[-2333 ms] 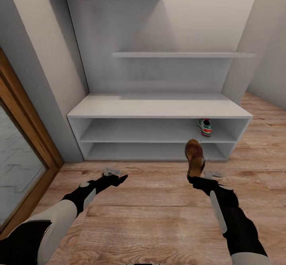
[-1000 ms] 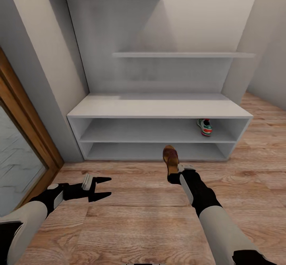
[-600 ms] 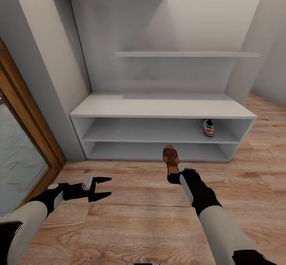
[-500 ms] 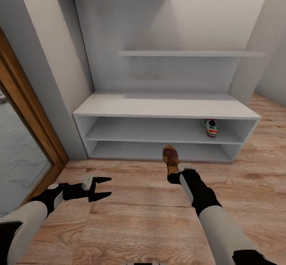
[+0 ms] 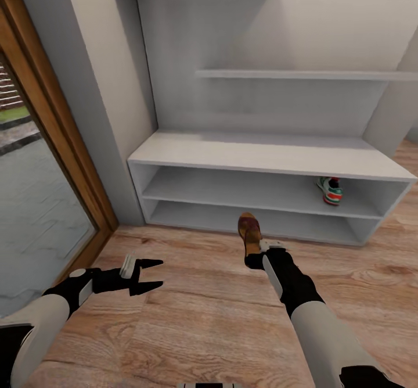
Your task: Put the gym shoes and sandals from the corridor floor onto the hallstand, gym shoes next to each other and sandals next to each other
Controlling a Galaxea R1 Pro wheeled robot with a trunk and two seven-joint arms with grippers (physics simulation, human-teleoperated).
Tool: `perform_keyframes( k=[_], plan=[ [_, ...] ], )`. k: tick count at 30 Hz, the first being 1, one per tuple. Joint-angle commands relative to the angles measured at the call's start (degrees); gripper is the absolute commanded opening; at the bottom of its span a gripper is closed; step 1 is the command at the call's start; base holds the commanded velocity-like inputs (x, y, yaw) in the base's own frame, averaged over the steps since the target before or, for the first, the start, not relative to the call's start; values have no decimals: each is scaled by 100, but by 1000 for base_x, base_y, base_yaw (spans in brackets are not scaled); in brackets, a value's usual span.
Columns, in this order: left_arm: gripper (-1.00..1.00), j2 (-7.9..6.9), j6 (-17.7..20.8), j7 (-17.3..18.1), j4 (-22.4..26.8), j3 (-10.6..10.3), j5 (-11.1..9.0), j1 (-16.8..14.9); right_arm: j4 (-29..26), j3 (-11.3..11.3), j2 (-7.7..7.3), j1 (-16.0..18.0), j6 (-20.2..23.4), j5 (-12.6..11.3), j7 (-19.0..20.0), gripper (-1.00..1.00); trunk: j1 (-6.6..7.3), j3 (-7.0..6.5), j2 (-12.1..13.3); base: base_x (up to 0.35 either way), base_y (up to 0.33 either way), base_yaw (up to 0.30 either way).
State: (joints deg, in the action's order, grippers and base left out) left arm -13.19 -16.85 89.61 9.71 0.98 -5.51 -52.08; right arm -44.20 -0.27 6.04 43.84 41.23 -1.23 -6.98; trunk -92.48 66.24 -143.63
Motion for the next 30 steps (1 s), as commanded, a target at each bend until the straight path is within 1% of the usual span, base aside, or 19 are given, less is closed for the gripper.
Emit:
perform_keyframes(
  k=[1, 7, 13, 14, 18, 20, 24, 30],
  plan=[
    [100, 0, -46, 13, -5, 6, -12, -4, -9, -3, 2, 2, 26, -35, -40, -100, 1, 12, -2, 90, 0, 207],
    [100, 20, -46, 13, -5, -4, -5, -4, -10, -7, 3, 2, 26, -35, -40, -100, 1, 44, -2, 236, -70, 169],
    [100, 26, -46, 17, -5, -1, -3, -4, -8, -13, 2, 2, 22, -35, -47, -100, 1, 49, -2, 49, -17, 24],
    [100, 60, -46, 30, 4, -19, 30, 29, -9, -18, -7, -31, -9, 6, -31, -100, 1, 49, -2, 0, 0, 0],
    [100, 171, -46, 30, 4, -22, 32, 30, -9, -17, -7, -67, -13, 7, -31, -100, 1, 49, -2, 0, 0, 0],
    [100, 165, -46, 30, 4, -24, 32, 31, -11, -19, -7, -67, -10, 8, -33, -100, 1, 49, -2, 0, 0, 0],
    [100, 247, -46, 30, 4, -19, 32, 31, -15, -24, -7, -68, -8, 8, -39, -100, 1, 49, -2, 0, 0, 0],
    [100, 270, -46, 30, 4, -19, 32, 31, -10, -25, -10, -68, -8, 23, -55, -100, 1, 49, -2, 0, 0, 0]
  ],
)
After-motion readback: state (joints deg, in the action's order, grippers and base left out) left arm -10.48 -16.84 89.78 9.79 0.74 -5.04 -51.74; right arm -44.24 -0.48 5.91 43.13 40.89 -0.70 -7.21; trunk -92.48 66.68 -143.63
